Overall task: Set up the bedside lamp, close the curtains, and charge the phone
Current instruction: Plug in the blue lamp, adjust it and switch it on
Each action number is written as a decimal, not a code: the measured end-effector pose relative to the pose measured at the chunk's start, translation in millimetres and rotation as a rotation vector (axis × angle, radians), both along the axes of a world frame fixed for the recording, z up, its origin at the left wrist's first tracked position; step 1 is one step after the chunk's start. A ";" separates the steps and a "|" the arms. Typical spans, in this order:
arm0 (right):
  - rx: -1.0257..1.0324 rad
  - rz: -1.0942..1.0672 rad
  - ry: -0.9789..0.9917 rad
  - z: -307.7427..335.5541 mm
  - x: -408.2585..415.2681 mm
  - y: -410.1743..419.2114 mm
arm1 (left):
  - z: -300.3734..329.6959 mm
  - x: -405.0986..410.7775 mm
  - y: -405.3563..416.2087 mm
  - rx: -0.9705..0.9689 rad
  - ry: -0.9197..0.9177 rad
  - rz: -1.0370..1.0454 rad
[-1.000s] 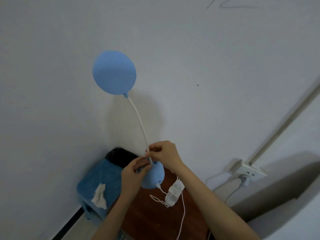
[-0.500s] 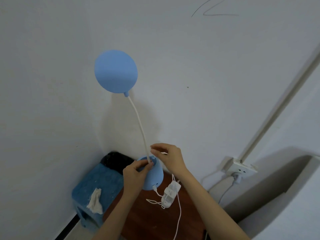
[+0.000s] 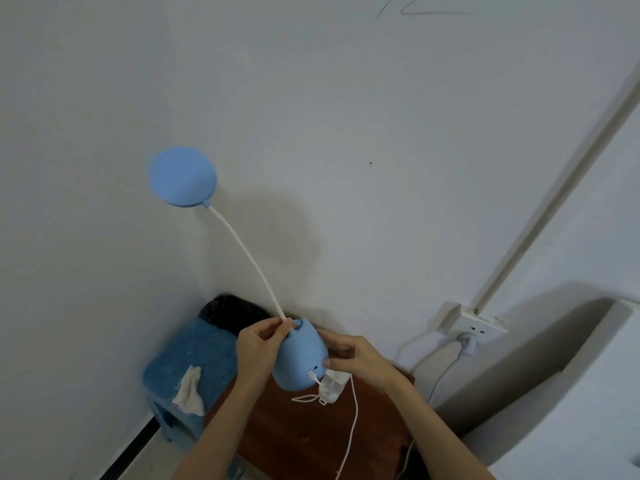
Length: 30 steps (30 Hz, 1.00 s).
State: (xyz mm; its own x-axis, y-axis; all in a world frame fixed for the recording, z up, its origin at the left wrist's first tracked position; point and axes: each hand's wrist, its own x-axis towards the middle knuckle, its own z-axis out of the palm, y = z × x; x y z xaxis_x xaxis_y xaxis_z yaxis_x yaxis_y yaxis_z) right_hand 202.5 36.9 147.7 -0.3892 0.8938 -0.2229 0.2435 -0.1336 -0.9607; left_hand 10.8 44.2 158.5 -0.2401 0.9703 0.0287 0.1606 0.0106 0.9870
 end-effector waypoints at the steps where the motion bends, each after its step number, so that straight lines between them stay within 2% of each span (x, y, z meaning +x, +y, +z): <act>1: 0.003 0.002 -0.006 -0.9 -0.2 -0.6 | 0.1 0.1 -0.8 -0.007 -0.002 0.008; 11: 0.025 0.026 -0.062 -4.9 -4.6 -4.0 | 3.2 5.9 -11.9 -0.083 -0.084 0.075; 18: 0.039 0.063 -0.049 -2.5 -6.4 -6.4 | 3.7 10.0 -13.4 -0.091 -0.053 0.093; 22: 0.030 0.116 -0.134 -0.3 -10.3 -3.5 | 3.1 12.3 -14.5 -0.067 0.043 0.080; 26: 0.164 0.085 -0.379 0.4 -28.1 -5.4 | 5.4 17.6 -13.8 -0.022 0.152 0.096; 28: 0.225 0.013 -0.402 -0.6 -36.0 -7.9 | 7.6 19.4 -12.8 -0.011 0.170 0.093; 30: 0.241 -0.043 -0.328 2.2 -36.5 -8.4 | 7.9 17.6 -11.7 0.004 0.183 0.067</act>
State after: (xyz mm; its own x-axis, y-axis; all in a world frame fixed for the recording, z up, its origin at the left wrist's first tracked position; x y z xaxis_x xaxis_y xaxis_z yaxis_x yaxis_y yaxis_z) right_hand 166.0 28.4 149.9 -0.2938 0.9494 -0.1110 0.5415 0.0696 -0.8378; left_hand 28.4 32.5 166.5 -0.2941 0.9523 0.0813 0.3369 0.0237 0.9412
